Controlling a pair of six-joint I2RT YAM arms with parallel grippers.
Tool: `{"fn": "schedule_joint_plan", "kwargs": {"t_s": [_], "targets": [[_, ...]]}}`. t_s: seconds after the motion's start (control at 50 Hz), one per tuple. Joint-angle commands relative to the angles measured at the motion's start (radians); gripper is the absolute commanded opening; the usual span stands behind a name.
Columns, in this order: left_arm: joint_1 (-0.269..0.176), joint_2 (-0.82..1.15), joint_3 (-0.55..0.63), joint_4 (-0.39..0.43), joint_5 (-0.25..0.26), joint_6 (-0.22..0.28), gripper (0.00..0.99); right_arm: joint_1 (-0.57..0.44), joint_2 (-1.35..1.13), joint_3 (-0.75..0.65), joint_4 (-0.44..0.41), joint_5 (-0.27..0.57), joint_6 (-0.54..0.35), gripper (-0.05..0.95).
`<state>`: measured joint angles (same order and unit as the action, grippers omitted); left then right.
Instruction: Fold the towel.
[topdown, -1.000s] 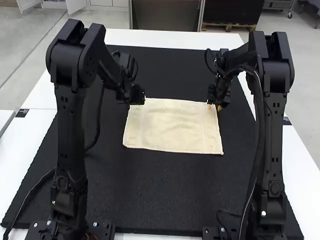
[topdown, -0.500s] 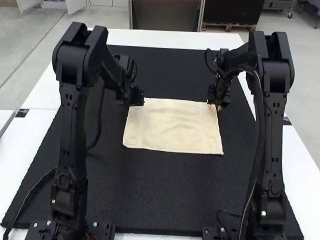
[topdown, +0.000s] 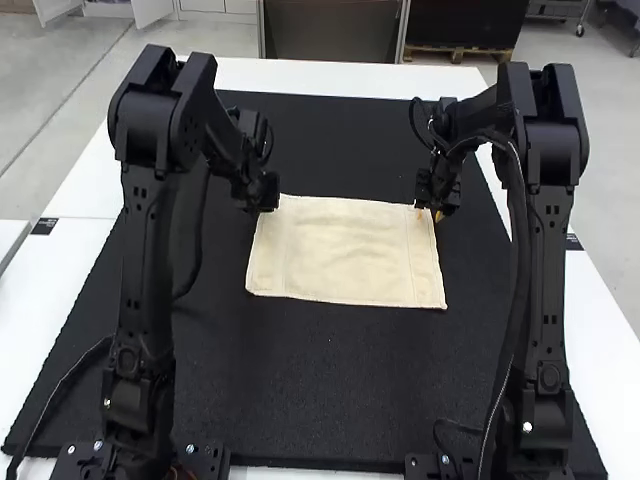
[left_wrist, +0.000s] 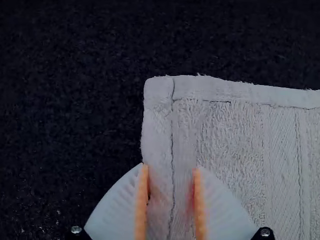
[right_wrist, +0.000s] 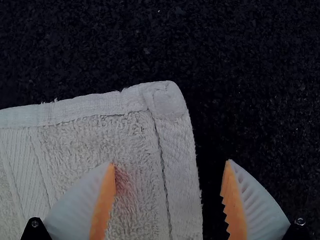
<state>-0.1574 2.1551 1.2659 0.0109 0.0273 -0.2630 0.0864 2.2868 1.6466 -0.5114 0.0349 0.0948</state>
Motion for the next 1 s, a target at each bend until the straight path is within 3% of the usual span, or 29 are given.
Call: {"fn": "schedule_joint_plan", "kwargs": {"t_s": [0.0, 0.02, 0.2, 0.28, 0.38, 0.66, 0.86, 0.98], "targets": [[-0.01, 0.008, 0.018, -0.005, 0.043, -0.012, 0.118, 0.004, 0.002, -0.001, -0.032, -0.027, -0.001, 0.22], [-0.01, 0.006, 0.018, -0.005, 0.042, -0.021, 0.028, 0.003, -0.001, -0.001, -0.03, -0.027, -0.001, 0.15], [-0.013, -0.001, 0.018, -0.011, 0.04, -0.027, 0.028, -0.016, -0.012, -0.001, -0.038, -0.072, 0.036, -0.02], [-0.019, -0.005, 0.018, -0.012, 0.039, -0.024, 0.028, -0.022, -0.012, 0.001, -0.044, -0.139, 0.042, -0.01], [-0.021, -0.006, 0.018, -0.012, 0.037, -0.024, 0.028, -0.025, -0.013, 0.002, -0.044, -0.147, 0.045, -0.01], [-0.037, -0.049, 0.03, -0.022, 0.037, -0.012, 0.026, -0.027, -0.043, 0.045, -0.049, -0.063, 0.048, -0.01], [-0.054, -0.133, 0.039, -0.037, 0.036, -0.013, 0.028, -0.031, -0.135, 0.041, -0.062, -0.058, 0.049, -0.01], [-0.053, -0.205, 0.03, -0.083, 0.008, -0.016, 0.028, -0.033, -0.202, 0.01, -0.067, -0.053, 0.054, -0.01]]}}
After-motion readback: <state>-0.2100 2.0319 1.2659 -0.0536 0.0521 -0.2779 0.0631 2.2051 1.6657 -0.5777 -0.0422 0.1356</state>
